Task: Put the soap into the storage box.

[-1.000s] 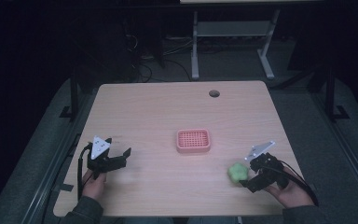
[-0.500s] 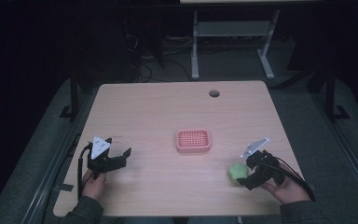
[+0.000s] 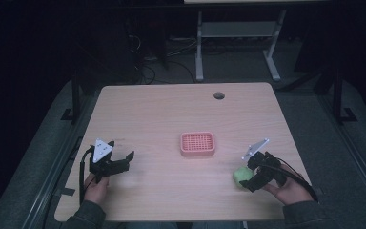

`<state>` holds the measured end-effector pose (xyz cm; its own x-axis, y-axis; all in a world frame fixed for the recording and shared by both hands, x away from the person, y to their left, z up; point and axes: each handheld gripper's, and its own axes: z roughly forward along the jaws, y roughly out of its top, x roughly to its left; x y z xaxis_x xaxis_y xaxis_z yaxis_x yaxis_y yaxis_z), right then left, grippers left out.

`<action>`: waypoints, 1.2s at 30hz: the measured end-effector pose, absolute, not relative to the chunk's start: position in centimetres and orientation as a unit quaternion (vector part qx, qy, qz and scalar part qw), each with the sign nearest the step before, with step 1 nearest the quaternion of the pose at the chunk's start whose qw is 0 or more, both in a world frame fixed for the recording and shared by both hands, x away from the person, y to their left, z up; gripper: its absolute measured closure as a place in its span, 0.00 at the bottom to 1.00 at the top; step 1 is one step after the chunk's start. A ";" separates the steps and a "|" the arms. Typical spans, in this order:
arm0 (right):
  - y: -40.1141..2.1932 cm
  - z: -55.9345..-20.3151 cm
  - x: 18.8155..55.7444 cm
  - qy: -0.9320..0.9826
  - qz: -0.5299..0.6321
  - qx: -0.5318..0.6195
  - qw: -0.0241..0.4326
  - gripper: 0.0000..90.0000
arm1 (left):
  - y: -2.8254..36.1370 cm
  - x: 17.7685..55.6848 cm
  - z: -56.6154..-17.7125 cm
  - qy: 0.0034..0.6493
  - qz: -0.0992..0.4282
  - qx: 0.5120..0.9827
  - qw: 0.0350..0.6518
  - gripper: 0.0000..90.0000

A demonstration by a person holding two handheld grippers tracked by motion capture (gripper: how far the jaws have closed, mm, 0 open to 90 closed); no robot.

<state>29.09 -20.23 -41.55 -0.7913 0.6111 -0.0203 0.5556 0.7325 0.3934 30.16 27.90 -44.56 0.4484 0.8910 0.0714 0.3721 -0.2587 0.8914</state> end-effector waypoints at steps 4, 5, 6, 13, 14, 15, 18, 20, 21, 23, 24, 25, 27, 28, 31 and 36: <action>-20.2 -41.7 29.3 0.928 0.186 0.314 0.074 0.16 | 27.9 30.2 -44.6 0.430 0.301 0.734 0.431 0.16; -20.2 -41.7 29.3 0.929 0.185 0.313 0.073 0.16 | 27.9 30.1 -44.6 0.430 0.301 0.734 0.431 0.16; -20.2 -41.8 29.3 0.928 0.185 0.316 0.072 0.16 | 27.9 30.1 -44.5 0.430 0.301 0.734 0.431 0.16; -19.8 -42.1 29.7 0.930 0.180 0.312 0.070 0.16 | 27.9 30.1 -44.5 0.430 0.301 0.734 0.431 0.16; -19.8 -42.1 29.8 0.930 0.180 0.313 0.069 0.16 | 27.9 30.1 -44.5 0.430 0.301 0.734 0.431 0.16; -19.7 -42.2 29.9 0.931 0.179 0.311 0.069 0.16 | 27.9 30.1 -44.5 0.430 0.301 0.734 0.431 0.16; -19.3 -42.5 30.0 0.933 0.176 0.308 0.063 0.16 | 27.9 30.1 -44.5 0.430 0.301 0.733 0.433 0.16; -19.1 -42.7 30.0 0.934 0.172 0.307 0.062 0.16 | 27.9 30.1 -44.5 0.430 0.301 0.733 0.433 0.16; -19.1 -42.7 30.0 0.935 0.170 0.305 0.063 0.16 | 27.9 30.1 -44.5 0.430 0.301 0.733 0.433 0.16; -19.0 -42.9 30.0 0.936 0.168 0.304 0.060 0.16 | 27.9 30.1 -44.5 0.430 0.301 0.733 0.433 0.16; -18.9 -43.0 30.0 0.936 0.167 0.305 0.059 0.16 | 27.9 30.1 -44.5 0.430 0.301 0.733 0.433 0.16; -18.9 -43.2 30.0 0.936 0.165 0.304 0.057 0.16 | 27.9 30.1 -44.5 0.430 0.300 0.733 0.433 0.16; -18.8 -43.4 30.1 0.938 0.160 0.304 0.057 0.16 | 27.9 30.1 -44.5 0.430 0.301 0.733 0.433 0.16; -18.7 -43.5 30.0 0.937 0.156 0.306 0.057 0.16 | 27.9 30.1 -44.5 0.430 0.301 0.734 0.432 0.16; -18.6 -43.7 30.0 0.938 0.153 0.306 0.055 0.16 | 27.9 30.1 -44.5 0.430 0.300 0.734 0.432 0.16; -18.4 -44.1 30.1 0.940 0.148 0.304 0.052 0.17 | 27.9 30.1 -44.5 0.430 0.300 0.734 0.432 0.16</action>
<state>30.06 -18.36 -44.07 -0.8101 0.5863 -0.0089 0.5553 0.7719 0.3097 30.12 27.87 -44.50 0.4502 0.8903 0.0690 0.3718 -0.2571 0.8920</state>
